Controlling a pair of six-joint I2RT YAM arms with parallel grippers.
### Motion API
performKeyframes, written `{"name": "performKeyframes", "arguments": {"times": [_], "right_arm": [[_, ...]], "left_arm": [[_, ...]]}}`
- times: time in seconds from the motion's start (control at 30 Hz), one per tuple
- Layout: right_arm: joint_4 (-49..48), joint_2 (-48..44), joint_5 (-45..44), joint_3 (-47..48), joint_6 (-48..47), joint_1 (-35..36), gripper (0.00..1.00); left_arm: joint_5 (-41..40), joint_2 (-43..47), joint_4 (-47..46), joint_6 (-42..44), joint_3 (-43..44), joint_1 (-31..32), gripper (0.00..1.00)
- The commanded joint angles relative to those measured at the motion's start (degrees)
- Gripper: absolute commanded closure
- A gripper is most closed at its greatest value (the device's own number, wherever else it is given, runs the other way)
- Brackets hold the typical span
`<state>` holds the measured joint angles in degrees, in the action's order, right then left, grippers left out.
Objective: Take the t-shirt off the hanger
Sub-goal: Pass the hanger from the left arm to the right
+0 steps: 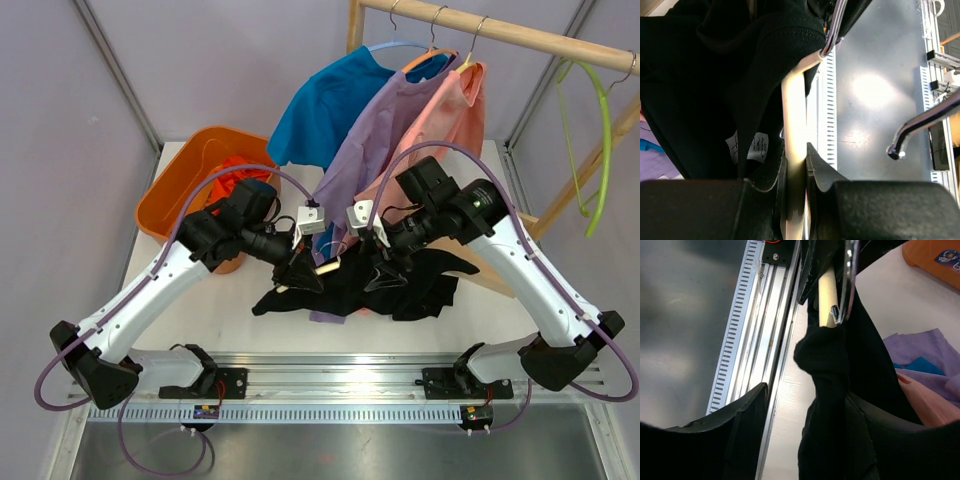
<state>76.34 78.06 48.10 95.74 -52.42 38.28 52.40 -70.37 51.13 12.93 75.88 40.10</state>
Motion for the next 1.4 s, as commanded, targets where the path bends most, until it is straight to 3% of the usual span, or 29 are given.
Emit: {"name": "performKeyframes", "arguments": {"times": [0.0,0.27,0.4,0.57,0.6,0.63,0.73,0.9,0.97,1.0,1.1,1.27,1.37], "right_arm": [[-2.8,0.1,1.5,0.4,2.6,0.8,0.39],[-4.2,1.1,1.9,-0.2,5.4,1.7,0.67],[-4.2,1.0,1.7,-0.4,6.0,1.7,1.0],[-5.8,-1.5,-1.8,-0.6,10.9,1.5,1.0],[-6.5,-2.1,-3.5,-0.8,13.1,1.0,1.0],[-7.9,-3.6,-3.9,-2.0,14.3,0.5,1.0],[-11.8,-6.0,-5.1,-5.8,18.3,-3.0,1.0],[-17.4,-10.9,-6.1,-11.4,24.5,-7.0,1.0],[-19.8,-11.8,-6.6,-12.9,26.6,-8.3,1.0],[-20.7,-12.1,-7.1,-13.3,28.3,-8.6,1.0],[-22.9,-12.4,-8.6,-14.7,30.7,-8.8,1.0],[-25.5,-12.9,-10.6,-16.4,32.4,-9.2,1.0],[-26.6,-13.5,-10.7,-17.4,33.1,-9.5,1.0]], "left_arm": [[3.8,0.1,-4.3,-1.8,3.6,0.1,1.0],[3.7,0.1,-5.7,-2.7,3.4,0.1,1.0],[2.4,1.1,-6.9,-4.0,3.1,0.1,1.0],[-3.3,4.6,-11.7,-9.7,2.1,-0.5,0.98],[-7.9,5.5,-12.7,-11.6,1.6,-1.2,0.9],[-9.9,6.8,-13.9,-12.7,0.5,-1.6,0.7],[-17.1,13.4,-18.0,-18.4,-2.0,-2.7,0.29],[-34.2,23.8,-22.7,-27.0,-7.1,-2.8,0.03],[-40.7,26.2,-20.6,-31.4,-7.9,-2.8,0.01],[-46.3,26.6,-19.7,-37.5,-9.4,-2.8,0.02],[-51.7,26.8,-16.2,-48.7,-13.5,-2.8,0.02],[-52.1,25.0,-16.1,-62.4,-20.8,-2.7,0.12],[-52.1,22.7,-17.3,-66.4,-22.6,-2.7,0.24]]}}
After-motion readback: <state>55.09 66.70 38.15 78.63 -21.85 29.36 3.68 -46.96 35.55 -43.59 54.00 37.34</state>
